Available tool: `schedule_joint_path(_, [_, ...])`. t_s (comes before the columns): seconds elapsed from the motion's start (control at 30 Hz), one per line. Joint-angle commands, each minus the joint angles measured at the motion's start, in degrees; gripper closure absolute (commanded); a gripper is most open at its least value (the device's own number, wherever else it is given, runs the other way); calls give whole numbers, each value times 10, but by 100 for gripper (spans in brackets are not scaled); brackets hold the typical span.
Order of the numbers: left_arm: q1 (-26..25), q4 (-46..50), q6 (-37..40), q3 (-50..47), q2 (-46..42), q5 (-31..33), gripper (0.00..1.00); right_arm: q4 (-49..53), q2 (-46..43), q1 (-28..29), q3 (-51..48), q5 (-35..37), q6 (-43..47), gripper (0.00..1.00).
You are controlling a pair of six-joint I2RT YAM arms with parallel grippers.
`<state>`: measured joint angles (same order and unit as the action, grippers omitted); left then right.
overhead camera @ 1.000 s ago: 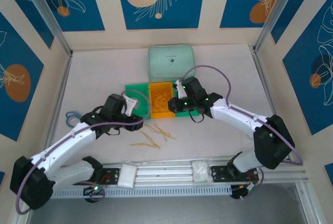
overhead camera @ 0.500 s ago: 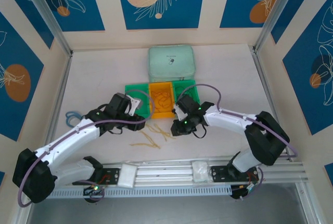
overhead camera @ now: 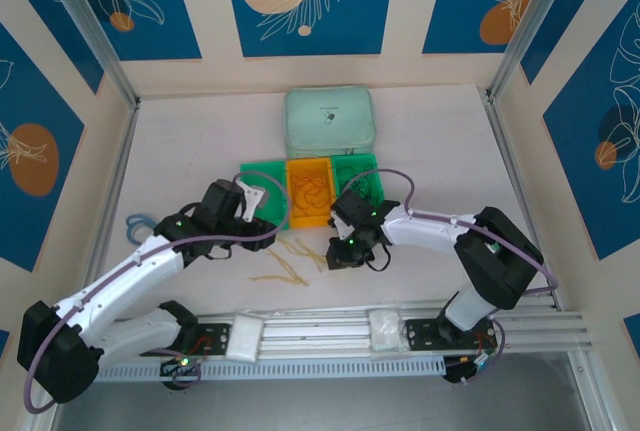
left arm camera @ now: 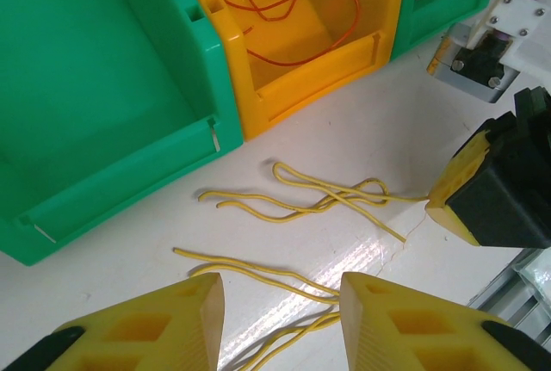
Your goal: Untangle the cables
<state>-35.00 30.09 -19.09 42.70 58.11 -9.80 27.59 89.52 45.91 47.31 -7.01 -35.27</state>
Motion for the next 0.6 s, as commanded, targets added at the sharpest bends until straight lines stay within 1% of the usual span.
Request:
schedule_joint_path(0.0, [5,16,-1,0,-9,8,60,14,-35,-1,-13,7,-10,77])
schedule_joint_path(0.13, [6,11,-2,-1,-9,7,60,17,-46,-7,-22,8,-11,77])
schedule_joint_path(0.57, [7,16,-2,-1,-15,6,60,-25,-9,-20,-33,-21,-18,77])
